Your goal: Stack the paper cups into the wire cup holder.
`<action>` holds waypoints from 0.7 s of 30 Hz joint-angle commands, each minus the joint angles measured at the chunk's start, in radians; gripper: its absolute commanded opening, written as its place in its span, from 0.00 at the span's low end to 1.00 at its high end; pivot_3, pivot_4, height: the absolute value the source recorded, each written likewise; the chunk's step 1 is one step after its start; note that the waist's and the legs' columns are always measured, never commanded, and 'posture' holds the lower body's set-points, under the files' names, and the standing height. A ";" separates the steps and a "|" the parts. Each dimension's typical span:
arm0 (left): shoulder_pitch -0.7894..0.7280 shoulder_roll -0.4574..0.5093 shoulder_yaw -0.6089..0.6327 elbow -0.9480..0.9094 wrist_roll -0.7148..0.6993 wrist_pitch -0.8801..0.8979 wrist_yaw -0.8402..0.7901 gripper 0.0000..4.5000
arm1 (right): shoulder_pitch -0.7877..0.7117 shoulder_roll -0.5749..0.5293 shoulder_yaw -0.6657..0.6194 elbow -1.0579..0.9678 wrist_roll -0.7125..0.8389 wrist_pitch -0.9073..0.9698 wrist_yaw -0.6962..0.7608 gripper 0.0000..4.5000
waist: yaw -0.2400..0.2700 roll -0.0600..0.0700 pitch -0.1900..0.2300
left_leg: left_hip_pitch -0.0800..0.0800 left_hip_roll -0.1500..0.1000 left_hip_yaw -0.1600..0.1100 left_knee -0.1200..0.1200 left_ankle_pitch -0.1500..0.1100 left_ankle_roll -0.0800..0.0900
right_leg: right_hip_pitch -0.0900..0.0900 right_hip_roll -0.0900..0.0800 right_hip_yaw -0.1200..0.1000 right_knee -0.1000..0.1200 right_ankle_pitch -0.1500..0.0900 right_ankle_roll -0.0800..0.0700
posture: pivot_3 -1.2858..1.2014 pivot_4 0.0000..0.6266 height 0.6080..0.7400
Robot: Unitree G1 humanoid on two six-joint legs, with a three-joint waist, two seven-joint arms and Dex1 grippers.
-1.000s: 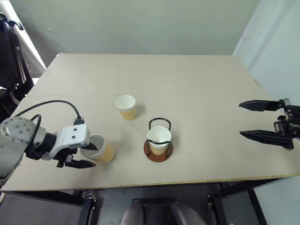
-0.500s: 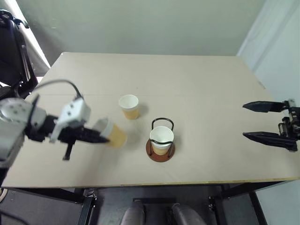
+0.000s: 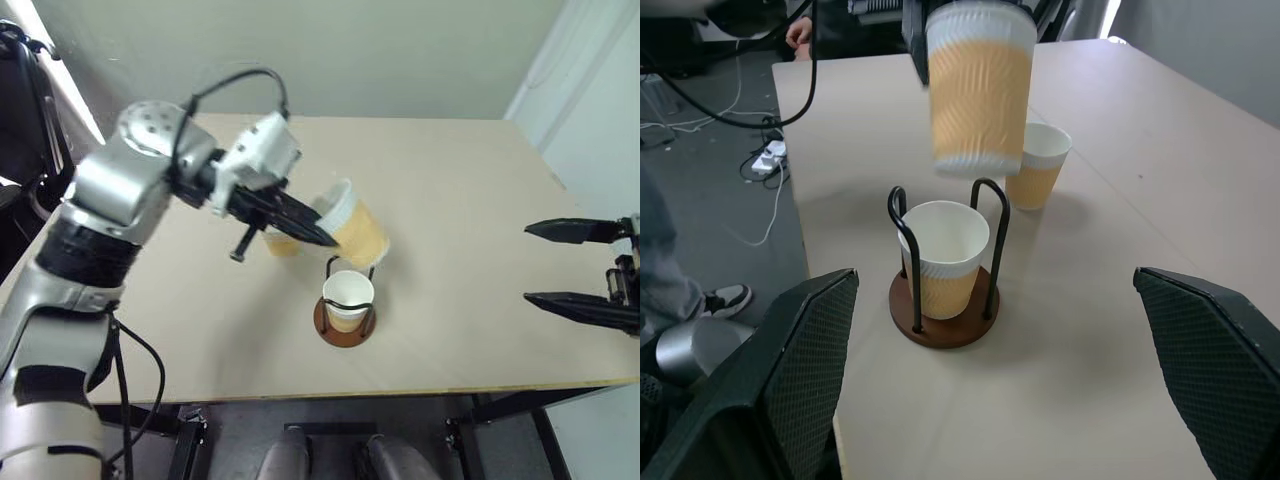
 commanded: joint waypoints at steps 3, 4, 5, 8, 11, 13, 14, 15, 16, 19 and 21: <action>-0.077 0.017 -0.139 0.073 0.020 -0.165 -0.042 0.02 | 0.023 -0.009 -0.076 -0.033 0.026 0.006 -0.025 1.00 | 0.000 0.000 0.000 | -0.001 0.000 0.001 0.001 -0.001 0.001 | 0.000 0.000 0.002 0.000 -0.001 0.001 | 0.52 0.24 1.00; -0.086 0.020 -0.161 0.083 0.027 -0.188 -0.042 0.02 | 0.025 -0.009 -0.078 -0.035 0.027 0.006 -0.028 1.00 | 0.000 0.000 0.000 | -0.001 0.000 0.001 0.001 -0.001 0.001 | 0.000 0.000 0.003 0.000 -0.001 0.001 | 0.52 0.24 1.00; -0.095 0.024 -0.181 0.093 0.033 -0.210 -0.042 0.02 | 0.026 -0.009 -0.079 -0.037 0.028 0.007 -0.032 1.00 | 0.000 0.000 0.000 | -0.001 0.000 0.001 0.001 -0.001 0.001 | 0.000 0.000 0.003 0.000 -0.001 0.002 | 0.52 0.24 1.00; -0.112 0.024 -0.226 0.120 0.050 -0.265 -0.042 0.02 | 0.027 -0.007 -0.072 -0.044 0.029 0.005 -0.045 1.00 | 0.000 0.000 0.000 | -0.001 -0.001 0.002 0.002 -0.002 0.003 | 0.001 0.000 0.004 0.000 -0.001 0.003 | 0.52 0.24 1.00; -0.122 0.024 -0.258 0.122 0.039 -0.289 -0.042 0.02 | 0.026 -0.006 -0.059 -0.049 0.024 0.000 -0.059 1.00 | 0.000 0.000 0.000 | -0.001 -0.001 0.002 0.002 -0.003 0.003 | 0.001 0.000 0.004 0.000 -0.002 0.003 | 0.52 0.24 1.00; -0.127 0.034 -0.277 0.115 0.029 -0.300 -0.042 0.02 | 0.025 -0.007 -0.055 -0.051 0.022 -0.002 -0.065 1.00 | 0.000 0.000 0.000 | -0.001 -0.001 0.002 0.002 -0.003 0.003 | 0.001 0.000 0.005 -0.001 -0.002 0.004 | 0.52 0.24 1.00; -0.128 0.041 -0.285 0.112 0.026 -0.308 -0.042 0.02 | 0.025 -0.007 -0.054 -0.052 0.022 -0.002 -0.068 1.00 | 0.000 0.000 0.000 | -0.001 -0.001 0.002 0.002 -0.003 0.003 | 0.001 0.000 0.005 -0.001 -0.002 0.004 | 0.52 0.24 1.00; -0.129 0.048 -0.295 0.109 0.025 -0.315 -0.042 0.02 | 0.024 -0.007 -0.053 -0.052 0.022 -0.003 -0.071 1.00 | 0.000 0.000 0.000 | -0.001 -0.001 0.002 0.002 -0.004 0.003 | 0.001 0.000 0.005 -0.001 -0.002 0.004 | 0.52 0.24 1.00; -0.130 0.052 -0.302 0.107 0.025 -0.321 -0.042 0.02 | 0.025 -0.008 -0.052 -0.053 0.022 -0.003 -0.073 1.00 | 0.000 0.000 0.000 | -0.001 -0.001 0.002 0.002 -0.004 0.003 | 0.001 0.000 0.005 -0.001 -0.002 0.004 | 0.52 0.24 1.00; -0.128 0.060 -0.317 0.096 0.035 -0.331 -0.042 0.02 | 0.028 -0.006 -0.057 -0.058 0.025 -0.003 -0.077 1.00 | 0.000 0.000 0.000 | -0.001 -0.001 0.002 0.002 -0.004 0.003 | 0.001 0.000 0.005 -0.001 -0.003 0.005 | 0.52 0.24 1.00; -0.126 0.056 -0.315 0.096 0.047 -0.332 -0.042 0.05 | 0.030 -0.005 -0.061 -0.059 0.026 -0.003 -0.076 1.00 | 0.000 0.000 0.000 | -0.001 -0.002 0.002 0.002 -0.004 0.003 | 0.001 0.000 0.005 -0.001 -0.003 0.005 | 0.52 0.24 1.00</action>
